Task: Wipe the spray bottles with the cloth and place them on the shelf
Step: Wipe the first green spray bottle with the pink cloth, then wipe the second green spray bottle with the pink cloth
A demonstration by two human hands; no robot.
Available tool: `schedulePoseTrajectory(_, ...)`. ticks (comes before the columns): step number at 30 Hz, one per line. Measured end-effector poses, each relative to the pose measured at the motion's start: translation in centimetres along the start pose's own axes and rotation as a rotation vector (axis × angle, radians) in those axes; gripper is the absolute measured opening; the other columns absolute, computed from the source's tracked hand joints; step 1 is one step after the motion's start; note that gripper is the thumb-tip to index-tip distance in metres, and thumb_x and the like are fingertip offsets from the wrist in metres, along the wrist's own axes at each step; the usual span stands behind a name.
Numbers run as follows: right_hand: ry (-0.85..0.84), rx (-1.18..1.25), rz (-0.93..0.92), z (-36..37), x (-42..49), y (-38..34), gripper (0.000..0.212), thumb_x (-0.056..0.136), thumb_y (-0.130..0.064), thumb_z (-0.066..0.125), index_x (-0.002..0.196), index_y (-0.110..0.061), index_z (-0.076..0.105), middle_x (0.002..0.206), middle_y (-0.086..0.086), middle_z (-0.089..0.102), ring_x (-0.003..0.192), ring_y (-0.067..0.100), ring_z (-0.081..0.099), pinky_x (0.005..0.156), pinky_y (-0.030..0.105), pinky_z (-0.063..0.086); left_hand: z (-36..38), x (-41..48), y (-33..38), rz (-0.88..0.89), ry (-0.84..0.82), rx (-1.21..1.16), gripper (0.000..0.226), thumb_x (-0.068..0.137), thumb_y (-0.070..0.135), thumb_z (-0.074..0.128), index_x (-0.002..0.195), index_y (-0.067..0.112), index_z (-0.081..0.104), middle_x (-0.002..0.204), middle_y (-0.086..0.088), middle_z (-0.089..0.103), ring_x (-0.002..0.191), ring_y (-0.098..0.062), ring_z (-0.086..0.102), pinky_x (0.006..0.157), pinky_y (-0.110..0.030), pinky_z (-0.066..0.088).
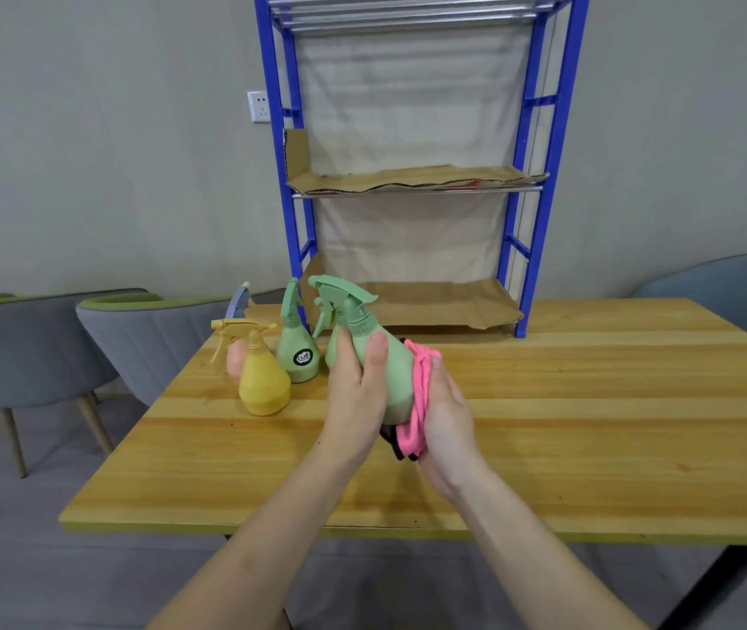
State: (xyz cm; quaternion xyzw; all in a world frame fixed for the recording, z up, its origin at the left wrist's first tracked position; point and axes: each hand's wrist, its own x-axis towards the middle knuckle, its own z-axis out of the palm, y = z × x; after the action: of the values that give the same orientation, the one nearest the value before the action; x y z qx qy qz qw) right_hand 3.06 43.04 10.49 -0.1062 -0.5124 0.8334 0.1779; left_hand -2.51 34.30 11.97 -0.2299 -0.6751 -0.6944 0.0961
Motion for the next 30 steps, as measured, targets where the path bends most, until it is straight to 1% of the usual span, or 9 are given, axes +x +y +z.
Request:
schedulePoseTrajectory(4, -0.021, -0.140, -0.084, -0.4, -0.5, 0.7, 0.034, 0.113, -0.046, 0.034, 0.131, -0.045, 0.062, 0.119, -0.006, 0.077, 0.103, 0.017, 0.077, 0.099, 0.058, 0.058, 0.4, 0.2, -0.1, -0.030, 0.028, -0.024, 0.014, 0.108, 0.046, 0.048, 0.122, 0.044, 0.052, 0.119, 0.015, 0.066, 0.111, -0.001, 0.064, 0.096, -0.026, 0.051)
schedulePoseTrajectory(6, -0.050, -0.215, -0.147, -1.0, -0.7, 0.9, 0.036, 0.113, -0.043, 0.035, 0.142, -0.041, 0.056, 0.128, -0.004, 0.074, 0.110, 0.016, 0.075, 0.096, 0.052, 0.062, 0.7, 0.5, -0.3, -0.026, 0.024, -0.013, 0.024, 0.106, 0.052, 0.048, 0.126, 0.039, 0.053, 0.120, 0.012, 0.066, 0.113, -0.006, 0.064, 0.100, -0.036, 0.053)
schedulePoseTrajectory(9, -0.055, -0.331, -0.241, -2.5, -0.1, 0.5, 0.040, 0.114, -0.036, 0.037, 0.151, -0.033, 0.052, 0.131, -0.005, 0.073, 0.118, 0.016, 0.071, 0.099, 0.050, 0.060, 1.6, 0.9, -0.4, -0.045, -0.018, -0.019, 0.034, 0.109, 0.045, 0.047, 0.140, 0.032, 0.048, 0.128, 0.012, 0.063, 0.120, -0.005, 0.061, 0.105, -0.034, 0.050)
schedulePoseTrajectory(13, 0.021, -0.494, -0.326, -5.0, 1.2, -1.1, 0.039, 0.114, -0.033, 0.040, 0.150, -0.033, 0.056, 0.124, -0.010, 0.075, 0.116, 0.010, 0.069, 0.103, 0.047, 0.057, 3.6, 1.6, -0.3, -0.108, -0.137, 0.008, 0.024, 0.103, 0.037, 0.046, 0.112, 0.059, 0.047, 0.126, 0.010, 0.058, 0.121, -0.011, 0.056, 0.105, -0.033, 0.046)
schedulePoseTrajectory(16, 0.052, -0.594, -0.380, -7.6, 2.2, -2.3, 0.036, 0.114, -0.025, 0.045, 0.145, -0.036, 0.060, 0.113, -0.011, 0.076, 0.105, 0.011, 0.070, 0.094, 0.037, 0.057, 5.2, 2.4, -1.3, -0.074, -0.217, 0.092, 0.019, 0.105, 0.040, 0.050, 0.123, 0.043, 0.052, 0.127, 0.006, 0.052, 0.124, -0.006, 0.049, 0.109, -0.034, 0.040)
schedulePoseTrajectory(19, 0.094, -0.606, -0.412, -10.1, 3.0, -3.3, 0.034, 0.112, -0.018, 0.049, 0.140, -0.029, 0.065, 0.117, -0.016, 0.075, 0.108, 0.004, 0.070, 0.092, 0.026, 0.055, 7.5, 3.0, -3.1, -0.078, -0.261, 0.153, 0.039, 0.106, 0.040, 0.056, 0.141, 0.024, 0.053, 0.129, 0.005, 0.053, 0.125, -0.009, 0.052, 0.112, -0.036, 0.041)
schedulePoseTrajectory(23, 0.265, -0.601, -0.433, -13.4, 4.2, -4.0, 0.021, 0.109, -0.018, 0.053, 0.126, -0.025, 0.064, 0.115, -0.016, 0.072, 0.105, -0.002, 0.066, 0.087, 0.020, 0.049, 11.5, 4.1, -5.3, -0.106, -0.248, 0.225, 0.047, 0.104, 0.040, 0.060, 0.145, 0.017, 0.054, 0.133, 0.001, 0.055, 0.128, -0.016, 0.052, 0.116, -0.038, 0.039)
schedulePoseTrajectory(27, 0.365, -0.605, -0.418, -16.6, 5.4, -5.0, 0.009, 0.108, -0.024, 0.056, 0.117, -0.025, 0.059, 0.108, -0.012, 0.068, 0.094, -0.006, 0.062, 0.076, 0.014, 0.045, 15.2, 5.8, -7.1, -0.116, -0.239, 0.289, 0.052, 0.102, 0.034, 0.064, 0.148, 0.012, 0.052, 0.134, 0.000, 0.054, 0.127, -0.014, 0.051, 0.111, -0.027, 0.037)
schedulePoseTrajectory(30, 0.406, -0.593, -0.459, -18.5, 6.5, -5.5, 0.008, 0.107, -0.021, 0.057, 0.112, -0.024, 0.063, 0.102, -0.012, 0.070, 0.090, -0.002, 0.063, 0.075, 0.013, 0.045, 18.2, 7.1, -8.6, -0.116, -0.254, 0.308, 0.048, 0.100, 0.033, 0.068, 0.143, 0.014, 0.058, 0.129, -0.001, 0.058, 0.125, -0.019, 0.055, 0.109, -0.034, 0.043)
